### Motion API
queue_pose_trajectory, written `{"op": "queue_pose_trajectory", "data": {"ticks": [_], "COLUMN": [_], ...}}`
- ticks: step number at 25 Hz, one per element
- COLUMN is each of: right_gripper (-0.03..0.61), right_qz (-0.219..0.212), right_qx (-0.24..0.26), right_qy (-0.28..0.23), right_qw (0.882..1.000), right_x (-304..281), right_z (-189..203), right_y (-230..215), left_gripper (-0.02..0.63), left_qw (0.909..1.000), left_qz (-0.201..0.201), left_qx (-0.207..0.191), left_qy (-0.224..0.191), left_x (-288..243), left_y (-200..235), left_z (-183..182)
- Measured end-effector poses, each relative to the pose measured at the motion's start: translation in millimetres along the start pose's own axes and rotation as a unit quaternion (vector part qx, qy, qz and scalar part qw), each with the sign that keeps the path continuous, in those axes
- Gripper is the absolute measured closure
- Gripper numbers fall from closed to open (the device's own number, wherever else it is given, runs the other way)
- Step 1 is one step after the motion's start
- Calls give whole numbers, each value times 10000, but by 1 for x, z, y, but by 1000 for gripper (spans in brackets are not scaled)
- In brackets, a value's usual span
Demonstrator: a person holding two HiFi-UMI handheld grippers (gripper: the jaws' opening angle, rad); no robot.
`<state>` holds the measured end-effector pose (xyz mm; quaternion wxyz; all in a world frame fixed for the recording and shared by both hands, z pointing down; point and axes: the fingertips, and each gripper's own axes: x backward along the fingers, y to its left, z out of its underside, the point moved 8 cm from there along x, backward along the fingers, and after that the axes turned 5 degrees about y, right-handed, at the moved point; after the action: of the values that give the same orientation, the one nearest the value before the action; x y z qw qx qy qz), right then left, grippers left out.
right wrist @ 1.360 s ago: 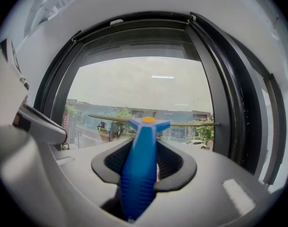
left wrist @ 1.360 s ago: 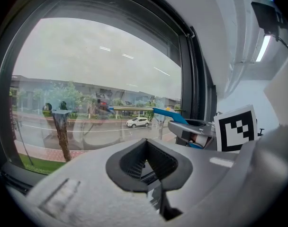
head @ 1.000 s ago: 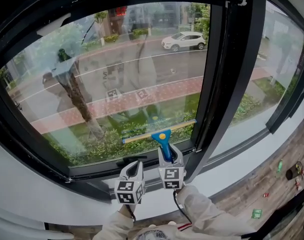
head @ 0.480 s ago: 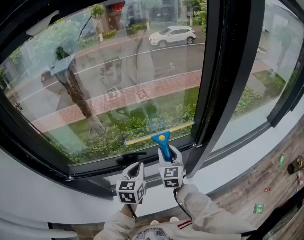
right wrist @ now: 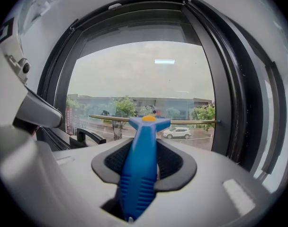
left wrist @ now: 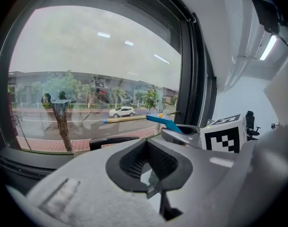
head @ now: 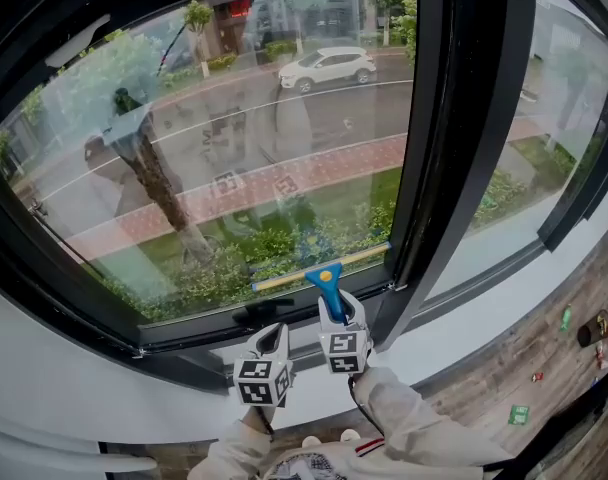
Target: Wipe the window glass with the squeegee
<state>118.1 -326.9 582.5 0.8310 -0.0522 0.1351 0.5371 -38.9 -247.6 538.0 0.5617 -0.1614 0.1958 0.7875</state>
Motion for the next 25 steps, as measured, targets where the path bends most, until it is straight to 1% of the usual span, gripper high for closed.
{"op": "queue_pose_trajectory", "data": {"ticks": [8, 13, 19, 25], "right_gripper": [434, 434, 434, 436], "right_qz": [-56, -101, -195, -270], "right_qx": [-50, -100, -267, -259], "right_qy": [227, 264, 620, 670], "right_qw": [9997, 9996, 9975, 9971], "right_x": [-4, -6, -10, -14], "right_z": [15, 20, 37, 43], "right_y": [1, 0, 2, 3], "left_gripper": [614, 614, 614, 614], "left_qw": [9999, 9999, 9997, 9993], "left_qz": [-18, -49, -68, -170], "left_qx": [30, 50, 98, 162], "left_qy": [101, 157, 229, 306], "left_x": [-3, -4, -3, -2], "left_y": [-1, -2, -3, 0], "left_z": [6, 11, 18, 24]}}
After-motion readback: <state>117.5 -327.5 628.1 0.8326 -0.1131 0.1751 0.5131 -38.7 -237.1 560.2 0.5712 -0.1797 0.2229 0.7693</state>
